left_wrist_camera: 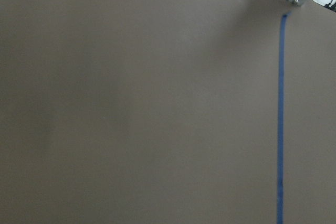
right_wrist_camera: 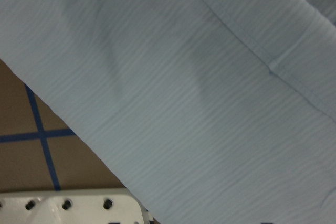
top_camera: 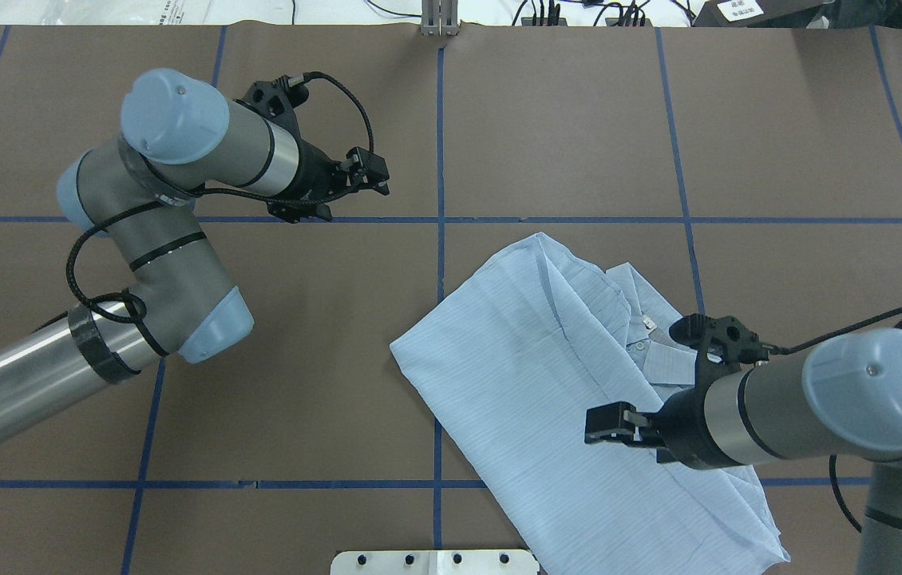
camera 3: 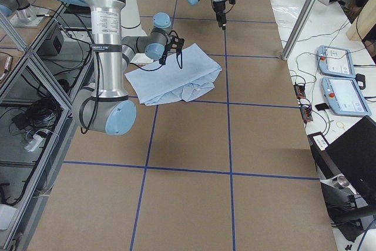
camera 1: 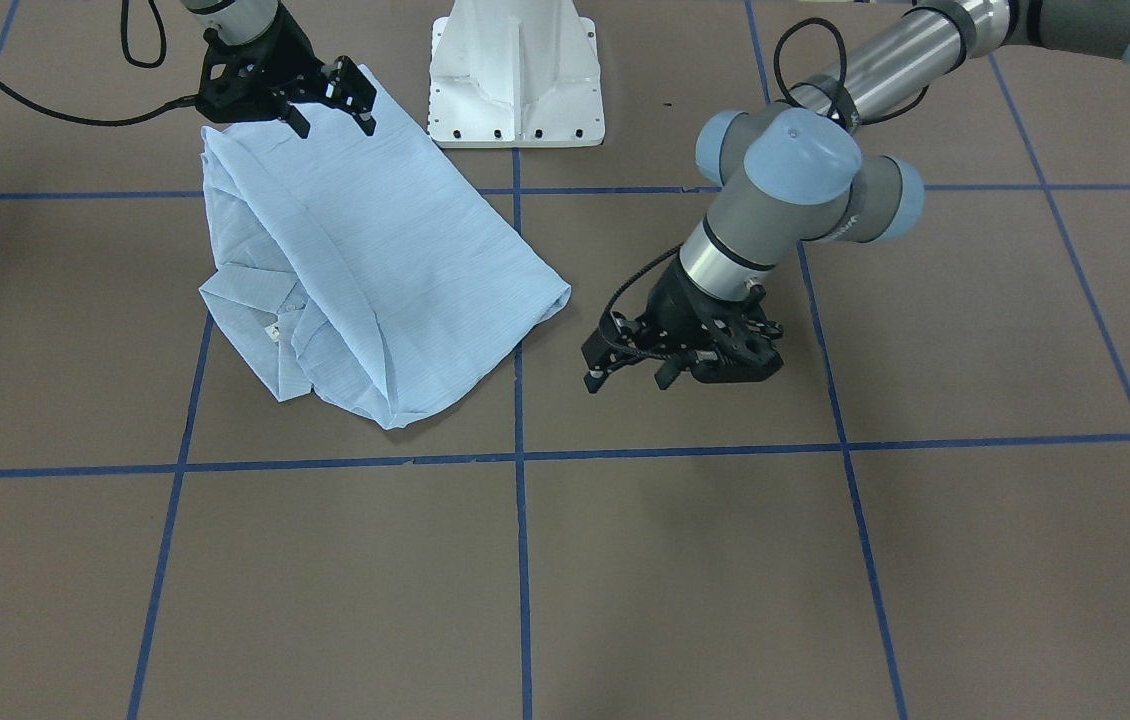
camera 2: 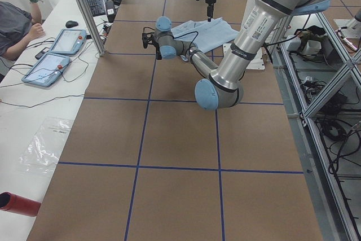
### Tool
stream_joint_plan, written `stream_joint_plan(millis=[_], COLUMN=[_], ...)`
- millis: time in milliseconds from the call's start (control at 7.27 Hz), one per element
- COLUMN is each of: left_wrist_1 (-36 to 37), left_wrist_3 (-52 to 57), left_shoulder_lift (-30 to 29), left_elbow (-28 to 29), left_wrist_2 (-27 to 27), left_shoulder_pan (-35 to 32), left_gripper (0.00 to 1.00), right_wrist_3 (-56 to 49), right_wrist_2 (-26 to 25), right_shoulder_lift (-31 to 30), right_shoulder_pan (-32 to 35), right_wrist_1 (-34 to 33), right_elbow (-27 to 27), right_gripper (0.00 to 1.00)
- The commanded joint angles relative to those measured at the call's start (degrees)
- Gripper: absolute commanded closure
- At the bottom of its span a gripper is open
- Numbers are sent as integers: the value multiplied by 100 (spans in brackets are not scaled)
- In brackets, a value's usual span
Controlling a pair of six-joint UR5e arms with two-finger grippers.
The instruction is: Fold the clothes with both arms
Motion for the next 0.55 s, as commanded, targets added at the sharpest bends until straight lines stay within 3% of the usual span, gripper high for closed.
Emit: stream_joint_plan(millis=[0, 413], left_wrist_1=[166, 174], left_wrist_3=[-546, -661], left_shoulder_lift=[30, 320], left_elbow=[-301, -293], left_wrist_2=[493, 611], left_shoulder_pan=[828, 1385], left_gripper=[4, 11], right_wrist_3=[-30, -29], right_wrist_2=[-3, -29], right_shoulder_lift=[278, 340], right_shoulder_pan=[583, 707], right_wrist_1=[-2, -2], right_elbow=[-86, -165], right_gripper=[0, 0])
